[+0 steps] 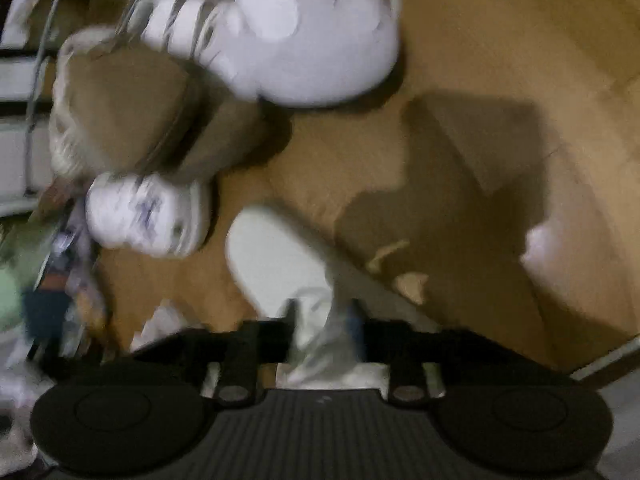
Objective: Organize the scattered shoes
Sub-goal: 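Lift the NEON slide with the right gripper and carry it toward the rack, then set the NEON slide on the floor and open the right gripper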
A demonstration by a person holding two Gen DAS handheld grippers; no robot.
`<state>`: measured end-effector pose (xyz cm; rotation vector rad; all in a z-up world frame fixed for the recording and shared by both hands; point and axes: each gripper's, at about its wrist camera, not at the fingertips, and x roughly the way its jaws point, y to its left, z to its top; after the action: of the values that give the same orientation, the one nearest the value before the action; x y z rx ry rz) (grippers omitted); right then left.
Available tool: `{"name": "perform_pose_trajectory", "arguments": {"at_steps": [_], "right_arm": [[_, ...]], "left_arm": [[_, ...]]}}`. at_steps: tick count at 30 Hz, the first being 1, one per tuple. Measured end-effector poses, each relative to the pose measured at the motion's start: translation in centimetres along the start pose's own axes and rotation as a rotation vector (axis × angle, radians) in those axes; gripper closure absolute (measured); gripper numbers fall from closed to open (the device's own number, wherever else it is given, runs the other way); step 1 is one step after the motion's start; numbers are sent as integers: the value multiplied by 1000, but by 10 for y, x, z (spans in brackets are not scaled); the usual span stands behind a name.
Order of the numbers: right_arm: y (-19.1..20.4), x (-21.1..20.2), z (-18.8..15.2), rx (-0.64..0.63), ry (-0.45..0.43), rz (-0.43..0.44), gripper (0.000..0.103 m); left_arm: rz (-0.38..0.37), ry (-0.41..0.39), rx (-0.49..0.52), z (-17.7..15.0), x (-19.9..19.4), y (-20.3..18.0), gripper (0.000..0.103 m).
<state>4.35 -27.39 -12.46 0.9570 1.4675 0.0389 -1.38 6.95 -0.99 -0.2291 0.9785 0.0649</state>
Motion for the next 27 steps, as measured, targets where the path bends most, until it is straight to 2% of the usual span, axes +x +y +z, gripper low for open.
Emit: {"name": "perform_pose_trajectory", "arguments": {"at_steps": [2,4,7,9,11,14,19,22,24,27], "right_arm": [[2,-5,-9,-146,10,-17,40],[6,-6,-22,-277,12,-84,37],[13,10,-39,-402,51,-177,40],[12,19,-42,-357,65,-129,44],[10,27,-39,-285,91,-65,54],[7,26,-38,-268,105,-31,55],[3,-7,-34,-296,-39,-56,45],[8,-23,-31,-330,-135,-60,45],[18,-33,-34,-387,-222,-100,45],[29,-47,-39,-465,-309,-151,44]], "left_arm": [[1,-3,8,1,-1,-6,7],[-5,-1,20,1,-1,-10,7],[-3,5,42,1,0,-18,7],[2,7,53,0,-1,-22,7],[11,7,57,-1,-2,-23,7],[19,14,73,-4,-3,-24,7],[13,41,96,-10,1,-29,7],[21,50,184,-15,1,-40,7],[29,64,233,-17,2,-46,7],[17,105,411,-22,0,-63,7]]}}
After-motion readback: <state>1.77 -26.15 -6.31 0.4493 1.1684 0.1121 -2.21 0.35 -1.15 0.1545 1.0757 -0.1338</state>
